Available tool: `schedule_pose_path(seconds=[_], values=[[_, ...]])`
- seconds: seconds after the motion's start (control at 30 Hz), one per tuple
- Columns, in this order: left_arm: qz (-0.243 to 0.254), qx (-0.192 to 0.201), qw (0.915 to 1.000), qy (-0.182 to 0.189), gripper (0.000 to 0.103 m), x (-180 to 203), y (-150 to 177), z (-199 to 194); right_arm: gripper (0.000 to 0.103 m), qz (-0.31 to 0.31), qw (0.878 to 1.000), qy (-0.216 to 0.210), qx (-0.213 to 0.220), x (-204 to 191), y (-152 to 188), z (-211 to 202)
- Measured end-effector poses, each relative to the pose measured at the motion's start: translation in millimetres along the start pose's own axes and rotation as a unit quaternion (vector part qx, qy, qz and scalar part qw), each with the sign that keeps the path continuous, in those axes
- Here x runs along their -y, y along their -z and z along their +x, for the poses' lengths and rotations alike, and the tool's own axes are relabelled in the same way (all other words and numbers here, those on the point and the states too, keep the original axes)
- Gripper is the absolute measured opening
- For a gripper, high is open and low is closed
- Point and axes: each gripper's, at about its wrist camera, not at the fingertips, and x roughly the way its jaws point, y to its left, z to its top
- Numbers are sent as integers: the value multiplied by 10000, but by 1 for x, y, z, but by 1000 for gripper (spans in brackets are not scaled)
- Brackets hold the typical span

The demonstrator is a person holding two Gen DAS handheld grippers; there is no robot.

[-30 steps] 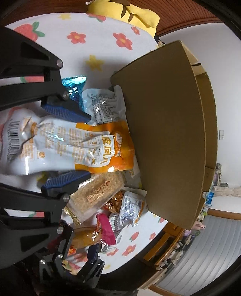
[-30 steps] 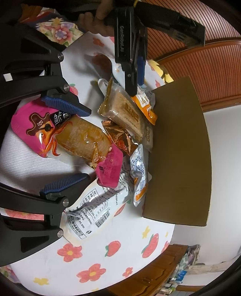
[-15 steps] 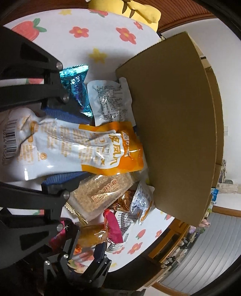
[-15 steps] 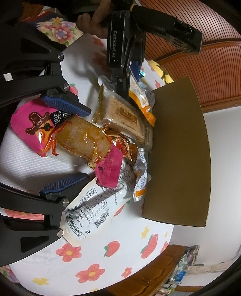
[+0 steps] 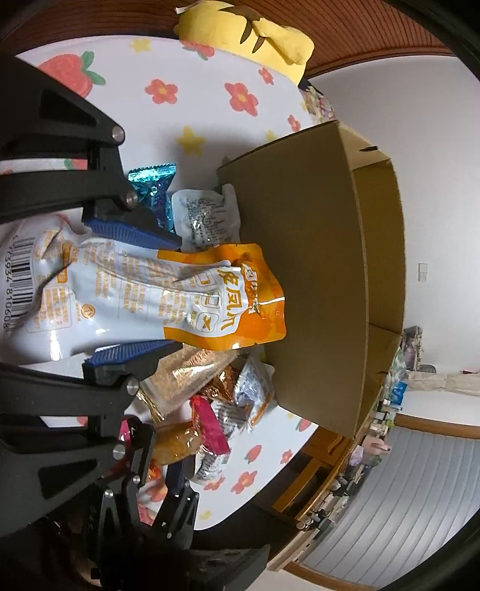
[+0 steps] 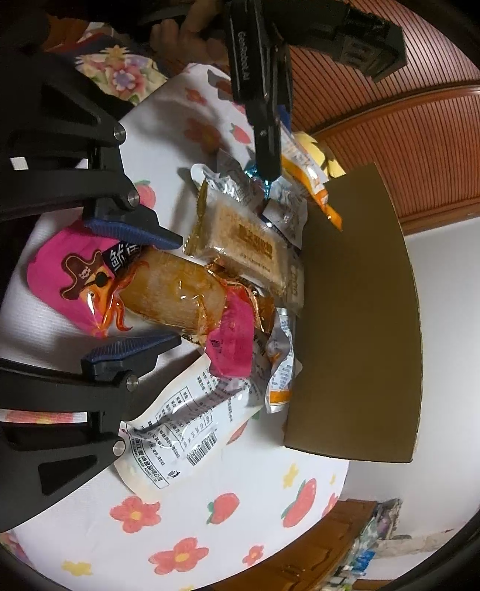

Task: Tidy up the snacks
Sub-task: 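Close the left tool on the white-orange pouch while the right tool grasps the pink candy pack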

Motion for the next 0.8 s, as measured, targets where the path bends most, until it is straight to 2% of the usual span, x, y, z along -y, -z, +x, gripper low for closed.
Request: schedule_pose_path(seconds=[0.47,0.8], values=[[66,353,9994,11,47,11,-10,-29,45,-82,9996,38,253,-5,0,-19],[83,654,9978,4,47,12,-31,-46,45,-223,9976,70,653,-5,-21,-49]])
